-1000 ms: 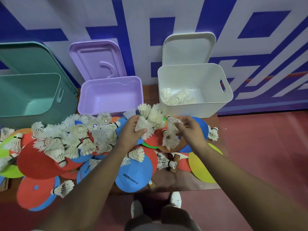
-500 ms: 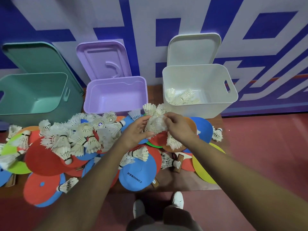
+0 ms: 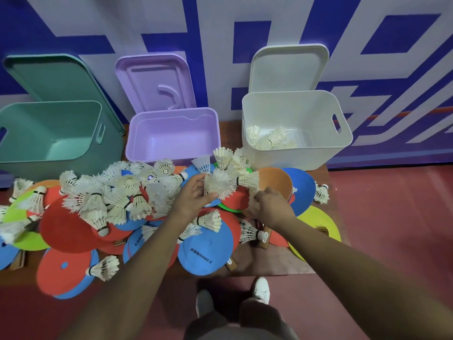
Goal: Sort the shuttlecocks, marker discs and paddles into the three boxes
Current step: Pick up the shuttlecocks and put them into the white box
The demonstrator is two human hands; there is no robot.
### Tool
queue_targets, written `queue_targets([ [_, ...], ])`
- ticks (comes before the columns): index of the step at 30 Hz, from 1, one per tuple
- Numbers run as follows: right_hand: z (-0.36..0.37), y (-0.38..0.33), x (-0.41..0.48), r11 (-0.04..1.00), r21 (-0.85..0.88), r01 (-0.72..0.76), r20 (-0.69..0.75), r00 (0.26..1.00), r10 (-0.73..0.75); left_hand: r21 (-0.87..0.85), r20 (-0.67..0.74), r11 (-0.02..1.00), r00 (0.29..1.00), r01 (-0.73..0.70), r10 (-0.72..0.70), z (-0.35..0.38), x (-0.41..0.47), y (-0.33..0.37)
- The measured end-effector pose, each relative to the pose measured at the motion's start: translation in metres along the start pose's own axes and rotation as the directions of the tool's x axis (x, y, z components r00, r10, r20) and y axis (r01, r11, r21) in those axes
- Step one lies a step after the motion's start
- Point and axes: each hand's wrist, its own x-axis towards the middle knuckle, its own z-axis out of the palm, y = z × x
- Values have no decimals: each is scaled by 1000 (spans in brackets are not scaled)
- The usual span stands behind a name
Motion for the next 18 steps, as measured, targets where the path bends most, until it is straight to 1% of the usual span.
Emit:
queue_targets([
  [4,13,-2,3,1000,-19,-6,2,1000,6,15,-8,1000,1000,17,-17,-5,-8,-3],
  [9,7,8,-2,981,-184,57,-109,991,-78,40,-29,999,1000,13,-12,-13,-16,-6],
  [12,-3,15,-5,982,-187,22,-218,974,-63,62,-15,998,999,30,-30,-15,-15,-9],
  [13,-5,18,-4,989,-146,16,-265,963,-55,73,-8,997,999,38,-37,-15,-13,-10],
  [15,-15,19,-5,999,35,-8,-338,941,20,92,5,994,999,52,-52,-13,-11,-9],
  [16,-21,18,-5,990,142,-19,-365,928,70,97,10,994,998,54,-56,-11,-9,-9],
  [18,-38,15,-8,950,311,13,-424,897,126,110,25,993,998,46,-49,-5,-7,-7],
])
